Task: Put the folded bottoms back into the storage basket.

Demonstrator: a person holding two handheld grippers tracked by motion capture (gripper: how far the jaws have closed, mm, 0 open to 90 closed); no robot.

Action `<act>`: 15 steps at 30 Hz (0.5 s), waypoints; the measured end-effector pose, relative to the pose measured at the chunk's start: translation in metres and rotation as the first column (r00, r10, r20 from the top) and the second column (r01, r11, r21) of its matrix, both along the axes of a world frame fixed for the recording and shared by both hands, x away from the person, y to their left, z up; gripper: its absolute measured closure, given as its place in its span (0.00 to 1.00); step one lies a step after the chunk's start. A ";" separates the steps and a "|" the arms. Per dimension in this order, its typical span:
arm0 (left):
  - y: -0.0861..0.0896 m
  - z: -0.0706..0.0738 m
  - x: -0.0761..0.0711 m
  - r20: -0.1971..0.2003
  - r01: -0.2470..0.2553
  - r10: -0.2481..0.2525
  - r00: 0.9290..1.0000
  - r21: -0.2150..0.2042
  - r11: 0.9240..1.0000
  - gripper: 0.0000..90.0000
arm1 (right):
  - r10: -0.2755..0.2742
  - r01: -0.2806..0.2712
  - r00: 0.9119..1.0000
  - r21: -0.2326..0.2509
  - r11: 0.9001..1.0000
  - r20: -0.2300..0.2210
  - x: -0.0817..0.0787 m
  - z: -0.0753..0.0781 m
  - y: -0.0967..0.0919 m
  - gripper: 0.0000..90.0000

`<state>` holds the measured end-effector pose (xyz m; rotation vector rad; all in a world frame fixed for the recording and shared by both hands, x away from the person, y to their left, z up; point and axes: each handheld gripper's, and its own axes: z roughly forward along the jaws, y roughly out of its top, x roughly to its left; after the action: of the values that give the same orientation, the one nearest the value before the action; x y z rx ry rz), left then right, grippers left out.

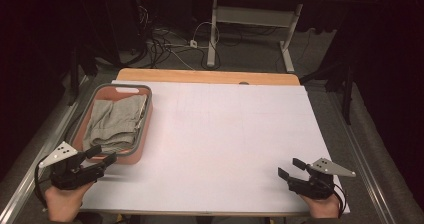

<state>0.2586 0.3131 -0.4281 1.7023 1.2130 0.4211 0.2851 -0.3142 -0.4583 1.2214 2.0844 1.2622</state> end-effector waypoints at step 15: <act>0.003 -0.009 -0.011 -0.022 -0.016 0.016 1.000 0.008 1.000 0.35 | -0.005 0.005 1.000 0.002 1.000 0.003 -0.002 0.000 -0.001 0.34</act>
<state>0.2476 0.3162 -0.4374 1.7088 1.2435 0.4179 0.2832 -0.3156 -0.4579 1.2246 2.0774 1.2635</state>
